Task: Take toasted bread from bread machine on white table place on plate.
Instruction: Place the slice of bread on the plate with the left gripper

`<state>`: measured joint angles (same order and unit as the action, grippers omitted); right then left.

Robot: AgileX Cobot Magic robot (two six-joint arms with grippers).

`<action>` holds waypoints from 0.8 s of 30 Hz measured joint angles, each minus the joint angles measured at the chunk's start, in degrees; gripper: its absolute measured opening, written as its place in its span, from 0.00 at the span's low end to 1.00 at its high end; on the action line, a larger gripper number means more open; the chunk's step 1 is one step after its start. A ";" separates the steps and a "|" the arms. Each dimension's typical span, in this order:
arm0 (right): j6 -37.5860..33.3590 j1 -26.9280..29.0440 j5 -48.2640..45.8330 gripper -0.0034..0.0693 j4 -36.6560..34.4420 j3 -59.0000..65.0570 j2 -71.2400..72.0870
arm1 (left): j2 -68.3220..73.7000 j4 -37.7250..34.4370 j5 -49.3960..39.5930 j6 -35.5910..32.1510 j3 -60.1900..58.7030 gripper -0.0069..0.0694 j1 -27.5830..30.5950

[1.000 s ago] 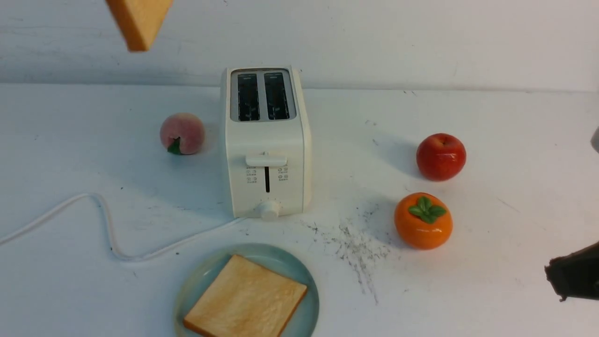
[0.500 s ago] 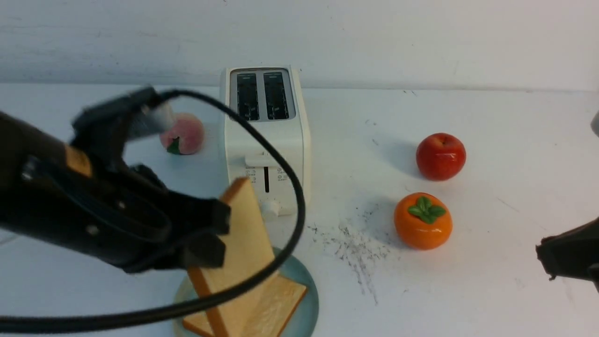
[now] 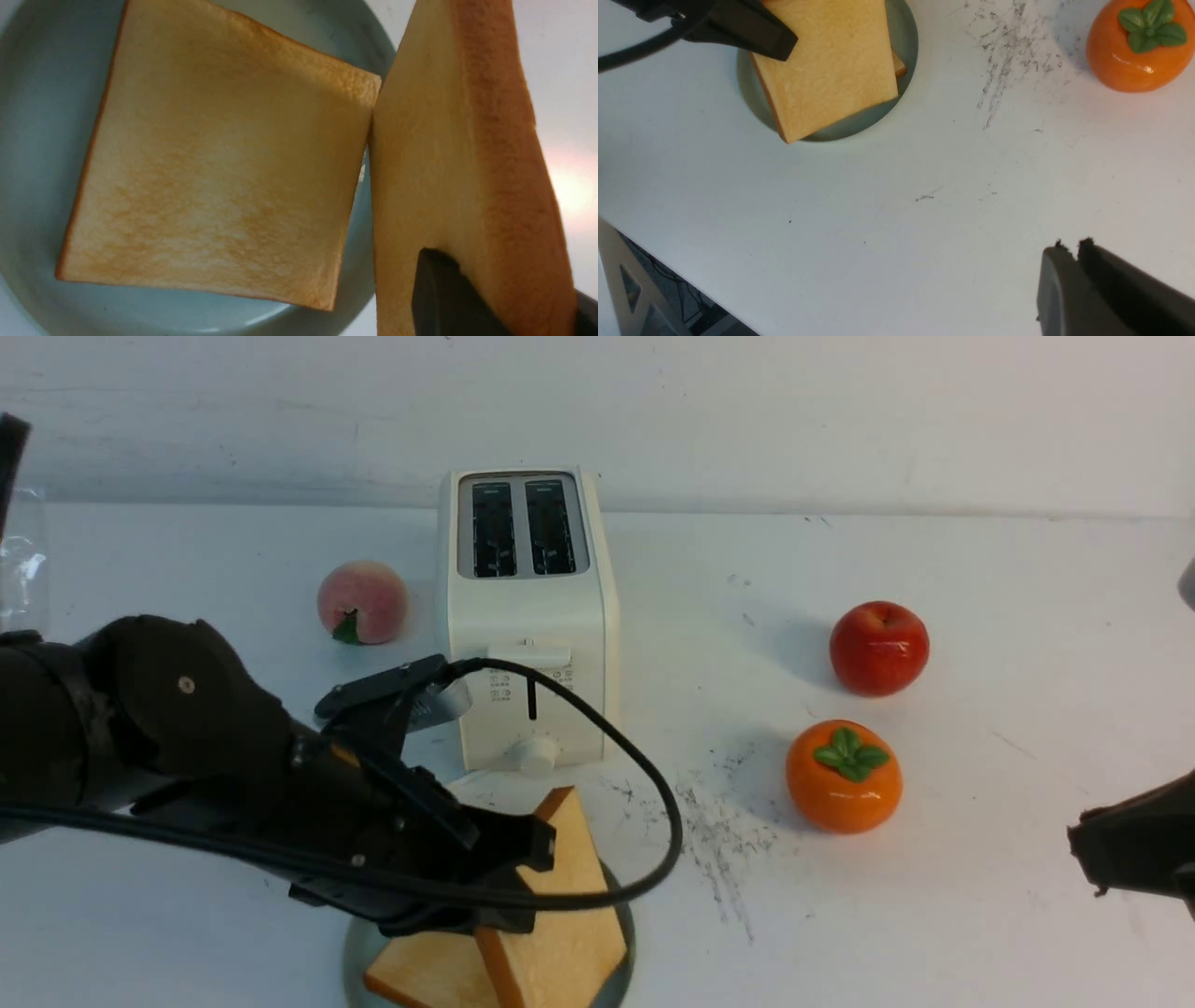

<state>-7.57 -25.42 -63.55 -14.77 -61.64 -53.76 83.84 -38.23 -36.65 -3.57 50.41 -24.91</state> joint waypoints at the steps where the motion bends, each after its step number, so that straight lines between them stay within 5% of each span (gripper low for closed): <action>1: 0.00 0.00 0.00 0.12 0.00 0.00 0.00 | 0.30 0.00 0.56 -0.06 0.00 0.22 0.00; 17: -0.28 0.00 -0.41 0.13 0.00 0.00 0.00 | 0.85 4.62 1.61 1.00 0.00 0.23 0.00; 24: -1.75 0.00 -0.41 0.13 -0.40 0.00 0.00 | 0.85 8.40 2.11 2.40 0.00 0.40 0.00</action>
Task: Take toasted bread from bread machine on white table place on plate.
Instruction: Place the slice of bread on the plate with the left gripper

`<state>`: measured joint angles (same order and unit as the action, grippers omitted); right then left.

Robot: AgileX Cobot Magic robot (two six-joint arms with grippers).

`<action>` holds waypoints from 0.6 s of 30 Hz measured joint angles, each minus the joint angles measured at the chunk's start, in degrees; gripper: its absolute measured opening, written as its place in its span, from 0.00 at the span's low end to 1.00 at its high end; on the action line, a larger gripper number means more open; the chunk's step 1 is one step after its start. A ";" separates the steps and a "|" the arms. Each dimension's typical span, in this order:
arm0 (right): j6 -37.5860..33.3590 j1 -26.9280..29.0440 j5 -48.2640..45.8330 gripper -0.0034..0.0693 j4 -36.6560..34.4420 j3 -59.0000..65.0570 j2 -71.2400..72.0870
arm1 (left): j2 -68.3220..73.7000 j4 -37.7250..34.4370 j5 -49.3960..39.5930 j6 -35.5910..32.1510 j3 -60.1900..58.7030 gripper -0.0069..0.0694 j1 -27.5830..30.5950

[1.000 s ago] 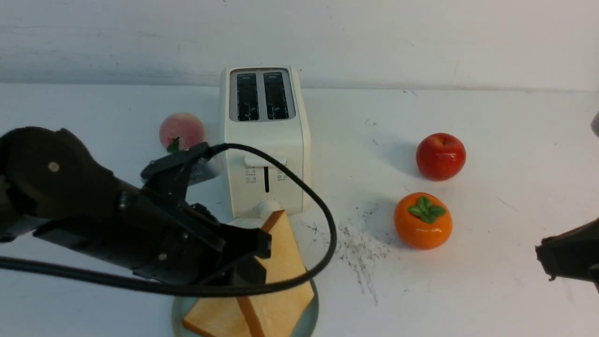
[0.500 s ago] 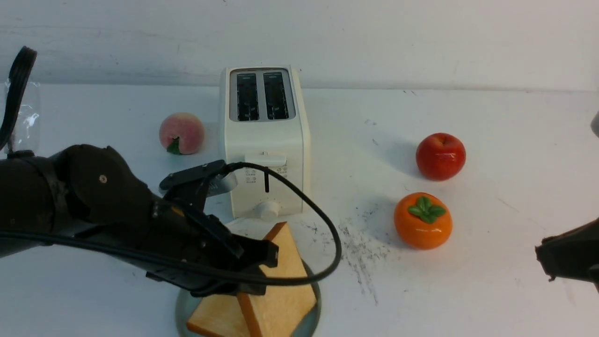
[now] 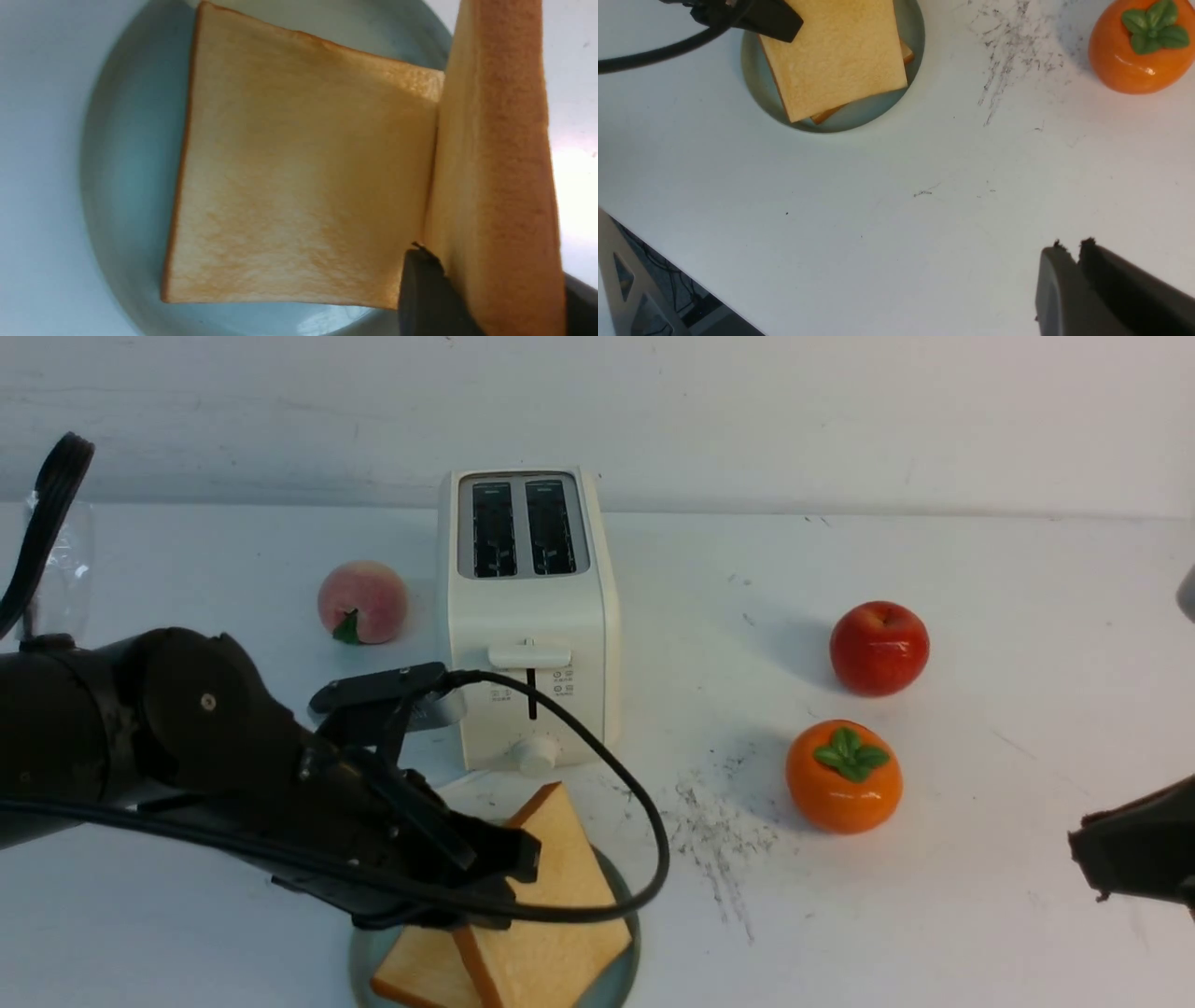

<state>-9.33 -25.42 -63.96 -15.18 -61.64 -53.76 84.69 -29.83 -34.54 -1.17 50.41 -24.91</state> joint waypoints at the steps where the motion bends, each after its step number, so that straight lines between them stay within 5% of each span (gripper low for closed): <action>1: -0.01 0.00 0.00 0.13 -0.38 0.00 0.00 | 0.00 0.76 0.05 0.29 0.00 0.43 0.00; 8: -0.13 0.00 -0.23 0.14 -1.25 0.00 0.00 | 0.00 5.21 1.80 2.93 0.00 0.57 0.00; 18: -0.13 0.00 -0.79 0.14 -2.55 0.04 0.00 | 0.00 14.31 3.35 8.62 0.00 0.59 0.00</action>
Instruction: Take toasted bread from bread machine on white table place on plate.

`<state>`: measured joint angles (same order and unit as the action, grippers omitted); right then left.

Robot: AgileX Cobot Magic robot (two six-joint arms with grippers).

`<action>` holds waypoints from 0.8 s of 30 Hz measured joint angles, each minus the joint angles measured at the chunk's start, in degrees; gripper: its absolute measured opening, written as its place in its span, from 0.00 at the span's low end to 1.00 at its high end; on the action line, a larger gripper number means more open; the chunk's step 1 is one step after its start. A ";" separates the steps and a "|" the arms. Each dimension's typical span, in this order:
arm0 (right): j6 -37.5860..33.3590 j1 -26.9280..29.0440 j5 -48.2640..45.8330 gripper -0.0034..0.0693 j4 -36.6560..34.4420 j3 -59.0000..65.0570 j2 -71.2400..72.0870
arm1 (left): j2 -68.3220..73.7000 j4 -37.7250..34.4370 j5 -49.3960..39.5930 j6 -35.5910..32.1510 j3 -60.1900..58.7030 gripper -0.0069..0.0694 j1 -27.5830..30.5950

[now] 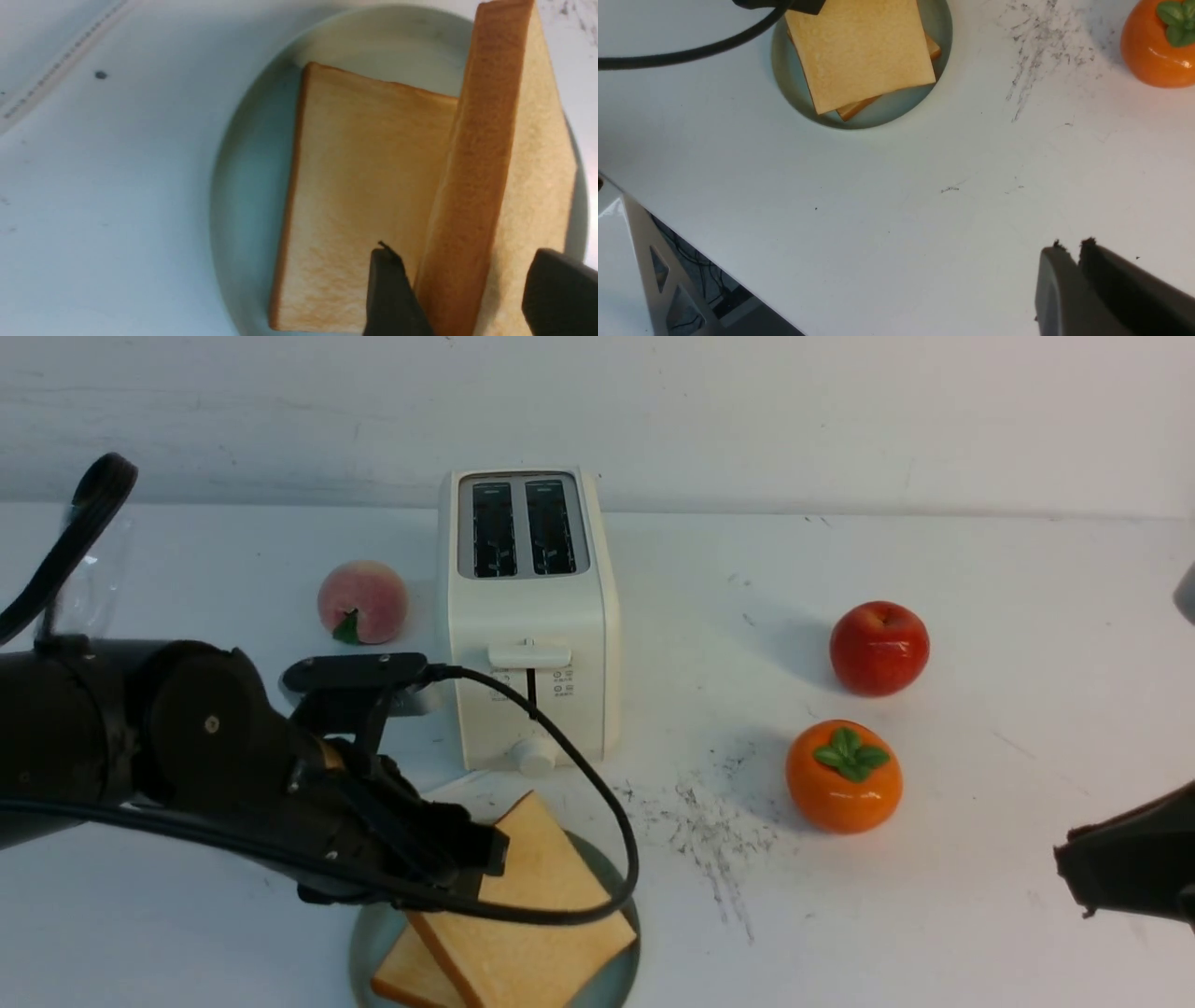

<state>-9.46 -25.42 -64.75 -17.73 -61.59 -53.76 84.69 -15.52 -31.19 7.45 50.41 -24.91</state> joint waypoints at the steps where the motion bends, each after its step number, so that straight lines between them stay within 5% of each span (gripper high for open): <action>1: 0.00 0.00 -0.08 0.14 0.00 0.00 0.00 | 0.00 0.48 0.00 0.38 0.00 0.59 0.00; 15: 0.94 0.00 -5.38 0.14 1.00 0.00 4.44 | 0.06 20.53 -11.02 17.49 6.93 0.52 0.00; 19: 6.47 0.00 -7.02 0.14 3.04 0.00 10.42 | 0.06 21.81 -18.37 19.30 12.22 0.34 0.00; 21: 9.79 0.00 -7.42 0.14 3.51 0.00 16.30 | 0.06 21.95 -21.48 19.24 14.70 0.16 0.00; 24: 12.75 0.00 -7.87 0.14 4.63 0.00 22.41 | 0.06 21.95 -22.51 18.68 15.89 0.07 0.00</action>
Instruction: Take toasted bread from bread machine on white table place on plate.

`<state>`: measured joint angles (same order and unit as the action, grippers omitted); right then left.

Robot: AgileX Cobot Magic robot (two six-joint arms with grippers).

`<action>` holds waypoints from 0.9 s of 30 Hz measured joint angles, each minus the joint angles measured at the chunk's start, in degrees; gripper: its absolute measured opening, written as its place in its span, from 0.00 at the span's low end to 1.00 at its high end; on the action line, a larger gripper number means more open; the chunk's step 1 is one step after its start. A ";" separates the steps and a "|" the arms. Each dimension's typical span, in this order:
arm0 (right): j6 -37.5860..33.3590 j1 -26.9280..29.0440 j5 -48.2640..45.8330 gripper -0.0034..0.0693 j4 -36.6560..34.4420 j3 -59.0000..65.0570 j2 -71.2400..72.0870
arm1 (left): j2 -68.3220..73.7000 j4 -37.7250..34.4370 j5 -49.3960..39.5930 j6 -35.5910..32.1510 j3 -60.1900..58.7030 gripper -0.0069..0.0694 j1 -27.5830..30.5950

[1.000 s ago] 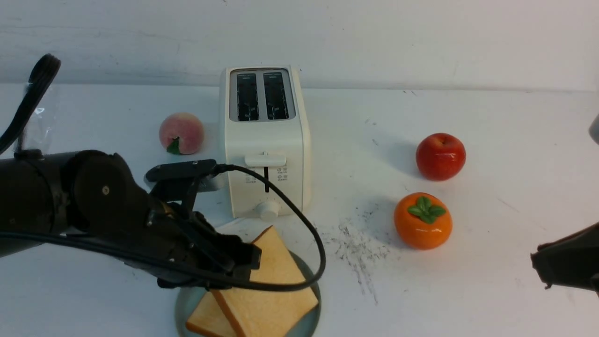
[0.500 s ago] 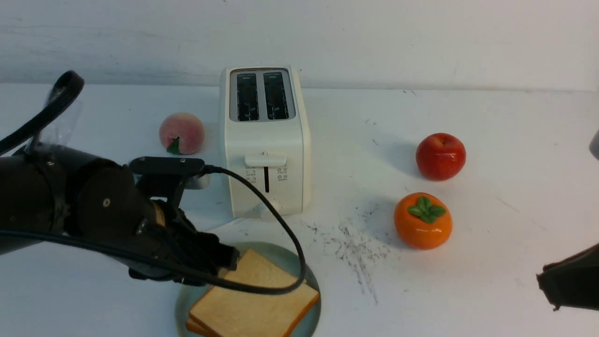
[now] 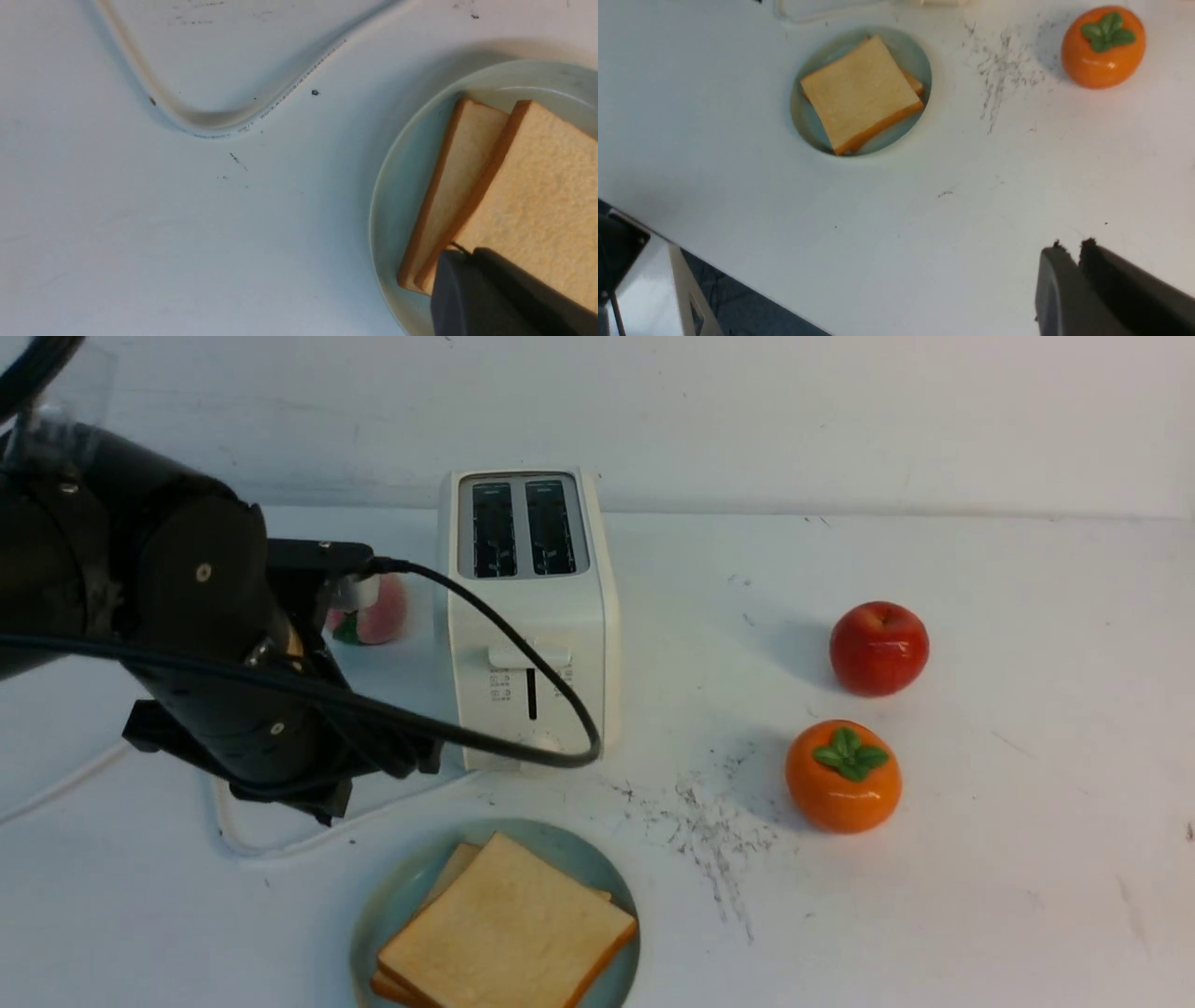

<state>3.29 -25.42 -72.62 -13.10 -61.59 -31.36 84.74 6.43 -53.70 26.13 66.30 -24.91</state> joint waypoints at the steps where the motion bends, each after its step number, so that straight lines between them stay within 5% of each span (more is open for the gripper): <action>1: 0.20 0.00 0.00 0.14 0.36 0.00 0.41 | 0.00 0.00 0.00 0.03 0.07 0.07 0.00; 6: 4.26 0.00 2.08 0.14 7.11 0.82 8.86 | 0.00 0.00 -0.30 -0.04 0.17 0.07 0.00; 11: 9.41 0.00 16.68 0.15 15.25 11.10 12.89 | 0.00 0.00 0.05 -0.04 0.17 0.07 0.00; 23: 12.88 0.00 54.64 0.16 16.97 31.71 11.87 | 0.00 0.00 0.32 -0.04 0.17 0.07 0.00; 27: 12.88 0.00 57.22 0.16 16.97 32.37 11.87 | 0.00 0.00 0.32 -0.04 0.17 0.07 0.00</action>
<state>16.17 -25.42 -15.40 3.87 -29.22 -19.48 84.74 6.43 -53.38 26.09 66.47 -24.91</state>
